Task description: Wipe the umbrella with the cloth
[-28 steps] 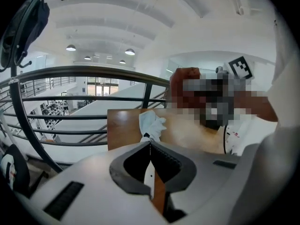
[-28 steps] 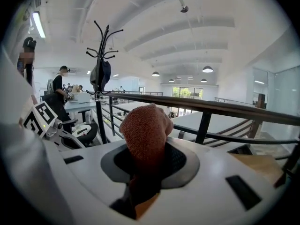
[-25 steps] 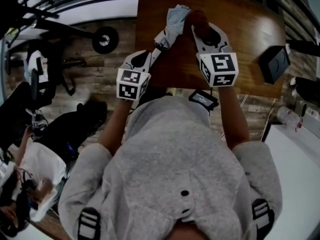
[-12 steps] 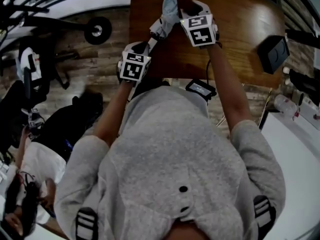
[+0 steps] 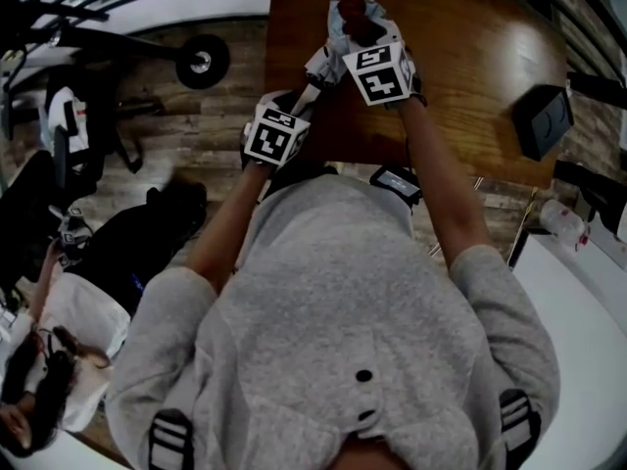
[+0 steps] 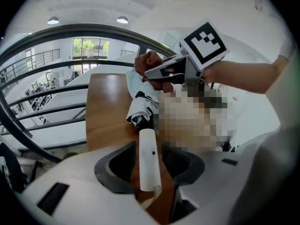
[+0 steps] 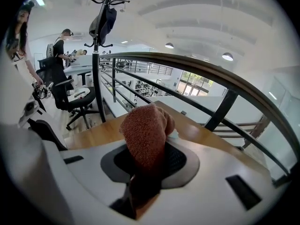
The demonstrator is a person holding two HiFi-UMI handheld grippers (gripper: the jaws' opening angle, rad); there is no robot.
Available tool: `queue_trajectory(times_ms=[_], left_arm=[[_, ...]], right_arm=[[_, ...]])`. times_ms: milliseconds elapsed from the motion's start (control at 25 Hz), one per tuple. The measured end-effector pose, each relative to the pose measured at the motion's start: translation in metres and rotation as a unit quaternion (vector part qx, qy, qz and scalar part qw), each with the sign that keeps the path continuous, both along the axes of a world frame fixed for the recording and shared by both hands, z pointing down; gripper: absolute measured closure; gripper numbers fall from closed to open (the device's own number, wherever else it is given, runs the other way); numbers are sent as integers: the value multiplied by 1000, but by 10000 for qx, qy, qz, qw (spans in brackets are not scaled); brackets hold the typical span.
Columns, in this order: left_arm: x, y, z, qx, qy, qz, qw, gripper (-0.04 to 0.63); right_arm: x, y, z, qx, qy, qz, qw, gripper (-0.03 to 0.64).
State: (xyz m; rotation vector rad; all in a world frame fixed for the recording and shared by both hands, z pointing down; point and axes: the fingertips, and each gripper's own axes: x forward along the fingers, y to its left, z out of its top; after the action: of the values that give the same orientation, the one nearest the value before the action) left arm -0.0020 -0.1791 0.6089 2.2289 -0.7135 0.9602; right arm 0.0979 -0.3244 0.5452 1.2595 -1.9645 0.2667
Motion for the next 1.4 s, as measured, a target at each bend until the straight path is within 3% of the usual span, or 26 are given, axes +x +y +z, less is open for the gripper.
queue_trajectory(times_ms=[320, 680, 880, 960, 1080, 1160, 1280, 1320, 1400], left_arm=[[8, 7, 28, -117, -687, 217, 9973, 433], [7, 7, 28, -66, -600, 74, 9981, 437], [6, 5, 28, -54, -546, 44, 9985, 439], [4, 7, 28, -74, -420, -21, 9991, 438], [7, 8, 26, -99, -68, -160, 9998, 439], [8, 9, 26, -54, -60, -145, 9999, 439], [7, 9, 26, -16, -42, -175, 9998, 439], [7, 9, 25, -17, -6, -199, 9998, 439], [6, 10, 25, -17, 32, -212, 9998, 439]], right_arm=[[-19, 10, 3, -203, -37, -244, 9995, 506], [-65, 48, 17, -466, 130, -933, 9945, 506], [-95, 72, 18, -697, -116, -1319, 9887, 506], [-109, 89, 24, -967, -319, -1555, 9826, 506], [-123, 117, 38, -1919, -1176, -1568, 9616, 506], [-125, 124, 43, -2532, -1990, -1265, 9382, 506], [-122, 120, 34, -3198, -3175, -799, 8891, 506], [-118, 117, 32, -3219, -3302, -699, 8846, 506], [-102, 101, 32, -2909, -3116, -421, 9036, 505]])
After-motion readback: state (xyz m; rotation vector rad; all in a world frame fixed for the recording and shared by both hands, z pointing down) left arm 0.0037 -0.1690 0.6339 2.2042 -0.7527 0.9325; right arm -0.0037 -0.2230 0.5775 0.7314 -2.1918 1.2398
